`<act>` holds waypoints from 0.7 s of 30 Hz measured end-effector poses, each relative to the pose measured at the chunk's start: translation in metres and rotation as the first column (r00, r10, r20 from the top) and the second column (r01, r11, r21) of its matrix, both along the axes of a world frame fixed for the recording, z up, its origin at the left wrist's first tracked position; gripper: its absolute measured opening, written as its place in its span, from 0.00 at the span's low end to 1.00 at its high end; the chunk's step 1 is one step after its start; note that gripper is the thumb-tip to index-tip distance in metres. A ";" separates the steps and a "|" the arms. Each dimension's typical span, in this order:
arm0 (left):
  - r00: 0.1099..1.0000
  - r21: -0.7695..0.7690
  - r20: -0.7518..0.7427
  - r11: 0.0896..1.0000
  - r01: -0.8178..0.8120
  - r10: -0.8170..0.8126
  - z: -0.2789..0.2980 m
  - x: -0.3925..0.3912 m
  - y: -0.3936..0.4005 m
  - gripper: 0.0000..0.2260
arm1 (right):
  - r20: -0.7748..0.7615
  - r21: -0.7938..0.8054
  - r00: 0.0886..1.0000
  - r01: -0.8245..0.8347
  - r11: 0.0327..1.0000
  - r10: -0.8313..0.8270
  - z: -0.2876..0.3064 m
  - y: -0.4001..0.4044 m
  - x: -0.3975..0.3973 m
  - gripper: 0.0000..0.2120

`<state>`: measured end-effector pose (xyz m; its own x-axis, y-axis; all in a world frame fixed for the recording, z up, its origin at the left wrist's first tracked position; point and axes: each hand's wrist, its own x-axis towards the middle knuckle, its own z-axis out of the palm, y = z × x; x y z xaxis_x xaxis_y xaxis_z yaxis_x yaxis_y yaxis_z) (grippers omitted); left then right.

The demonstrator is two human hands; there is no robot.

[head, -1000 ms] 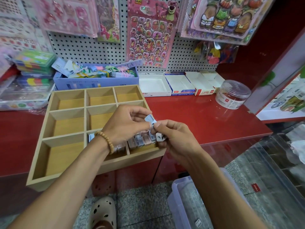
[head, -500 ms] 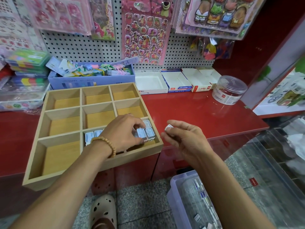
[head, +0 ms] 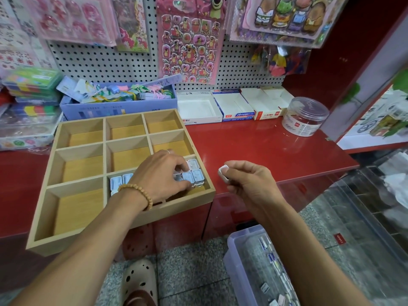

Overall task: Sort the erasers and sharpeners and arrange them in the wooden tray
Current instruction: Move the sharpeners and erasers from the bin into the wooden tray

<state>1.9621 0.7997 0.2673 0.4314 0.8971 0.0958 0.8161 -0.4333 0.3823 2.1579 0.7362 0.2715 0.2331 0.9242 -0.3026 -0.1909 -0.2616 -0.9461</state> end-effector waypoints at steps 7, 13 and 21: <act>0.995 0.047 0.091 0.998 0.029 -0.033 0.001 0.001 0.000 0.15 | 0.029 0.000 0.999 -0.013 1.000 0.013 0.001 -0.001 -0.007 0.04; 0.852 0.105 0.512 0.993 0.061 -0.107 0.014 0.017 -0.023 0.15 | -0.195 -0.013 0.981 -0.027 1.000 0.024 0.005 0.003 -0.031 0.04; 0.880 0.202 0.448 0.977 0.071 -0.156 0.021 0.011 -0.036 0.15 | -0.012 0.000 0.989 -0.149 0.989 0.149 0.018 -0.008 -0.037 0.05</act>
<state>1.9731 0.7638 0.2882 0.3985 0.7949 0.4576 0.5085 -0.6067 0.6110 2.1213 0.7286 0.2892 0.0894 0.9481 -0.3053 -0.1607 -0.2887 -0.9438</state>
